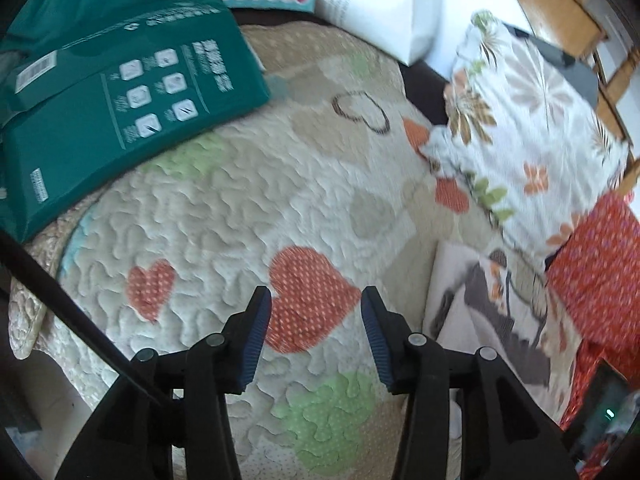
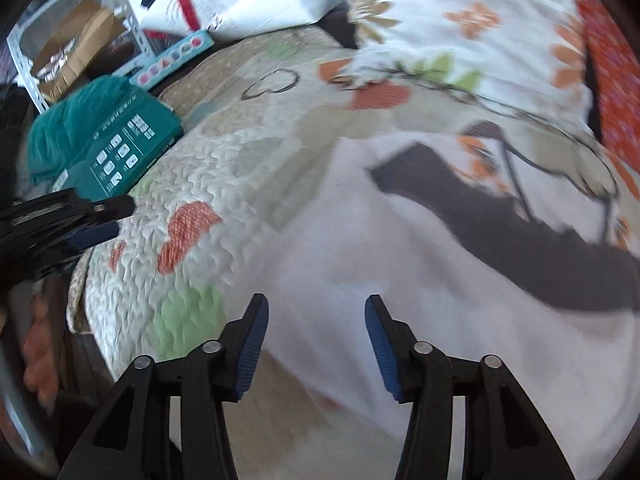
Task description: Fold small clothes
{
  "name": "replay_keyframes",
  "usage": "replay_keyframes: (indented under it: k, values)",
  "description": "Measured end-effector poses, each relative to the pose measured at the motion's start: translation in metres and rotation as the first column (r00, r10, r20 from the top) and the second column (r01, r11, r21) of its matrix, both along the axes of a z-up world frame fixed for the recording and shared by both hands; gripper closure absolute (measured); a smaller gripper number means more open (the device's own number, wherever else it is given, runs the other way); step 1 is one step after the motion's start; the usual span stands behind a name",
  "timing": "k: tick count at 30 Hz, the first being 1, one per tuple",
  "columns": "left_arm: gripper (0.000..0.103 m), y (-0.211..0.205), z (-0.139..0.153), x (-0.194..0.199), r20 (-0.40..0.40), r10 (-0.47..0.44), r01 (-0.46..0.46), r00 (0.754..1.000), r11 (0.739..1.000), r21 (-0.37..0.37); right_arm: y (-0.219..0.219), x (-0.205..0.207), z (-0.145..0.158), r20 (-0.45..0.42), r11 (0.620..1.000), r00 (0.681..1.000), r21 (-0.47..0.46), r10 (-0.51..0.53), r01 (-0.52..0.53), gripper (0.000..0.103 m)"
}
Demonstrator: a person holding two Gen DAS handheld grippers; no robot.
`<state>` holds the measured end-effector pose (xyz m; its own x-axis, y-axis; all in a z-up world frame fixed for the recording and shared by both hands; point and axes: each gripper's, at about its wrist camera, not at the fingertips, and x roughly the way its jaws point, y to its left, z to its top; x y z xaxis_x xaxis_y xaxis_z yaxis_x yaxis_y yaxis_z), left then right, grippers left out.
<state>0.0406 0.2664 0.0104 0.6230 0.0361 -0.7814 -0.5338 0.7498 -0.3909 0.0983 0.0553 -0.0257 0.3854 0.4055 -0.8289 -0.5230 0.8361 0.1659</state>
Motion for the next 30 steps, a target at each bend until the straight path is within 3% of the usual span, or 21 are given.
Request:
replay_keyframes:
  k: [5,10,12,13,16,19,22,25,30]
  values:
    - [0.052,0.015,-0.002,-0.008,0.028,0.057,-0.055,0.998,0.997,-0.058,0.047,0.023,-0.028,-0.013,0.992,1.000,-0.127,-0.026,0.025,0.044]
    - [0.051,0.015,-0.008,-0.008,0.022,0.053,-0.050,0.998,0.994,-0.093,0.076,0.022,-0.045,0.078,0.943,0.997,-0.331,-0.006,0.032,0.040]
    - [0.051,0.012,-0.009,-0.006,0.020,0.047,-0.045,0.999,0.994,-0.096,0.081,0.018,-0.047,0.123,0.925,0.992,-0.377,-0.001,0.048,0.061]
    - [0.051,0.010,-0.010,-0.006,0.017,0.044,-0.042,0.999,0.995,-0.094,0.080,0.017,-0.046,0.146,0.916,0.989,-0.394,-0.019,0.076,0.076]
    - [0.051,0.003,-0.011,-0.004,0.008,0.030,-0.029,1.000,0.997,-0.078,0.059,0.021,-0.032,0.125,0.947,0.990,-0.307,-0.063,0.099,0.087]
    - [0.051,-0.008,-0.013,0.000,-0.003,0.007,-0.007,1.000,0.998,-0.058,0.022,0.025,-0.005,0.109,0.974,0.987,-0.178,-0.120,0.139,0.088]
    - [0.051,-0.022,-0.013,0.004,-0.008,-0.026,0.025,1.000,0.999,-0.039,-0.037,0.027,0.030,0.107,0.974,0.970,-0.036,-0.217,0.222,0.088]
    - [0.051,-0.042,-0.013,0.009,-0.012,-0.068,0.068,0.998,0.998,-0.019,-0.115,0.025,0.055,0.100,0.943,0.939,0.075,-0.330,0.323,0.089]
    - [0.047,-0.089,-0.021,0.028,-0.043,-0.184,0.184,0.982,0.983,-0.010,-0.266,-0.005,0.060,0.048,0.834,0.844,0.193,-0.535,0.518,0.089]
